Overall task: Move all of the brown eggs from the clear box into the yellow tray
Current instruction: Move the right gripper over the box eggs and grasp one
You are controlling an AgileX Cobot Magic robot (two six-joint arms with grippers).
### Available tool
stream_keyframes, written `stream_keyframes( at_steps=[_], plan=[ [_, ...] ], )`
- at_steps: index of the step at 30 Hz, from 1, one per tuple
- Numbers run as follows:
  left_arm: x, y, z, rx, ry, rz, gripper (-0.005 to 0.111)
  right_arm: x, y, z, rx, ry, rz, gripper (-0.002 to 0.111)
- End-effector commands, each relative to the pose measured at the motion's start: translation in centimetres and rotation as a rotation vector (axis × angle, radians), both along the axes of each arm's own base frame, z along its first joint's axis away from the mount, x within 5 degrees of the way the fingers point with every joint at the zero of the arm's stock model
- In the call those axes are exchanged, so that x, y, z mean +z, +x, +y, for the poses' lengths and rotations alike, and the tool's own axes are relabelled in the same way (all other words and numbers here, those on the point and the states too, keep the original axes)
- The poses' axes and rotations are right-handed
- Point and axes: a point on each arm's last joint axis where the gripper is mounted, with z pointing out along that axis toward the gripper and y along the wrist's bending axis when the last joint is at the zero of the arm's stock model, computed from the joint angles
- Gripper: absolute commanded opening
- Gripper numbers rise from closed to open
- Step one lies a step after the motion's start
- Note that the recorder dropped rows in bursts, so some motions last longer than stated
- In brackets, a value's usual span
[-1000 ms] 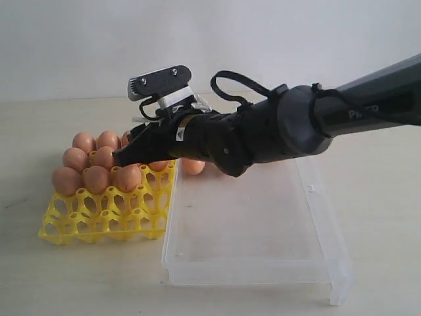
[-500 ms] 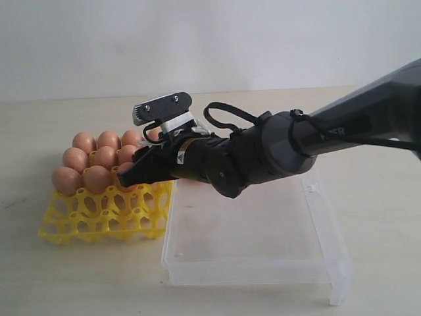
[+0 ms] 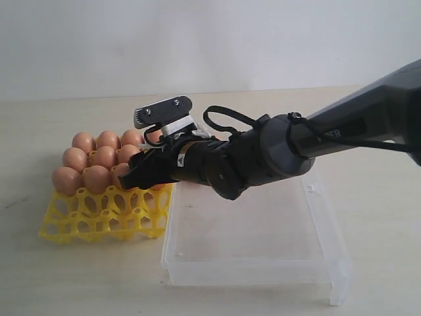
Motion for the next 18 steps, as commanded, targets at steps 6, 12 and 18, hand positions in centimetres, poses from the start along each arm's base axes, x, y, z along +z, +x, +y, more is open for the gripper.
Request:
stream_keyframes(
  at_steps=[6, 12, 18],
  plan=[
    [0.2, 0.0, 0.0, -0.001, -0.005, -0.018, 0.000, 5.8, -1.4, -1.5, 0.013, -0.079, 0.084, 0.065],
    [0.2, 0.0, 0.0, -0.001, -0.005, -0.018, 0.000, 9.2, -0.5, -5.5, -0.298, -0.102, 0.426, 0.063],
    [0.2, 0.0, 0.0, -0.001, -0.005, -0.018, 0.000, 7.8, 3.8, -8.9, -0.517, -0.126, 0.474, 0.063]
  ],
)
